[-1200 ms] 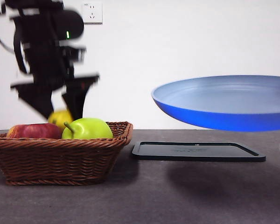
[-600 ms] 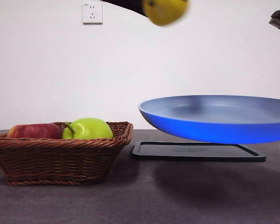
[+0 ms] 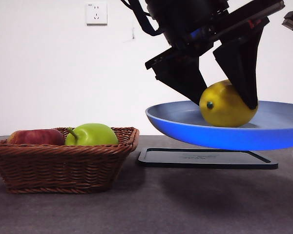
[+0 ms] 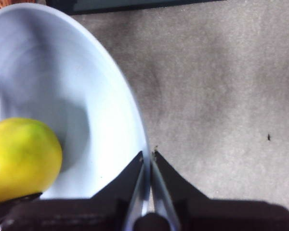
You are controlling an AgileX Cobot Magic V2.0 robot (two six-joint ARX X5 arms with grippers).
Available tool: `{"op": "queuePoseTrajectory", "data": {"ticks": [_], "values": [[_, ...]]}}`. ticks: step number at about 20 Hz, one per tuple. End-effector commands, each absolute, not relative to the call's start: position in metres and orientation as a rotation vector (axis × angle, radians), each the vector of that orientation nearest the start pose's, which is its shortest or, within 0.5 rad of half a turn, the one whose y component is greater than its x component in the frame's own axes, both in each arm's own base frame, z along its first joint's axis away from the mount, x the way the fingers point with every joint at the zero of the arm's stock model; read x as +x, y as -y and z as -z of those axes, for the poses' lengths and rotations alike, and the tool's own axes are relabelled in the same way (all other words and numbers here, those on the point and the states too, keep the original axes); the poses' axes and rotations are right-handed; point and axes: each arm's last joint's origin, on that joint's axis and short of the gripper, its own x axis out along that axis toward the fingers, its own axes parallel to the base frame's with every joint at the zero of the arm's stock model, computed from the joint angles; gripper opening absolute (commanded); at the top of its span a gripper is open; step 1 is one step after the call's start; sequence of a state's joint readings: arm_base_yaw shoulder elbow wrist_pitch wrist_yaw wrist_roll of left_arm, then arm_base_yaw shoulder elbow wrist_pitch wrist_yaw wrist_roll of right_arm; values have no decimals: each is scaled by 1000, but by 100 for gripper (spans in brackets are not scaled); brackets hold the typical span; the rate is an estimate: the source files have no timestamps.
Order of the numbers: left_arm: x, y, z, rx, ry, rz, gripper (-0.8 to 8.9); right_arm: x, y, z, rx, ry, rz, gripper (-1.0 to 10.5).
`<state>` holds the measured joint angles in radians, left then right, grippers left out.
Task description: Take the lemon from the basket,put the lemon in the plate,hand out the plate
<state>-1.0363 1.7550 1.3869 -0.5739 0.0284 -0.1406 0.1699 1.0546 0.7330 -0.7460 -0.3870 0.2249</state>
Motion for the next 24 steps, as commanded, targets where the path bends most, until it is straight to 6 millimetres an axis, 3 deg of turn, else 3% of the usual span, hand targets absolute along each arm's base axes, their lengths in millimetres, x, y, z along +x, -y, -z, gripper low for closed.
{"op": "queuePoseTrajectory", "data": {"ticks": [1,3,6,9,14,19,24], "values": [[187,331,-253,388,-896,952,213,184,-43,-232,325,-1124,-386,3],[187,331,-253,397,-891,955,292,184,-43,-232,326,-1125,-387,3],[186,332,-253,395,-889,961,314,184,-44,-232,338,-1127,-409,3],[185,332,-252,388,-900,984,395,184,-45,-233,370,-1133,-462,3],[183,329,-257,372,-918,1004,395,183,-45,-232,382,-1141,-436,3],[171,308,-299,338,-848,1015,395,187,-43,-227,397,-1179,-392,3],[159,258,-350,292,-760,972,389,202,-33,-213,417,-1215,-294,3]]}}
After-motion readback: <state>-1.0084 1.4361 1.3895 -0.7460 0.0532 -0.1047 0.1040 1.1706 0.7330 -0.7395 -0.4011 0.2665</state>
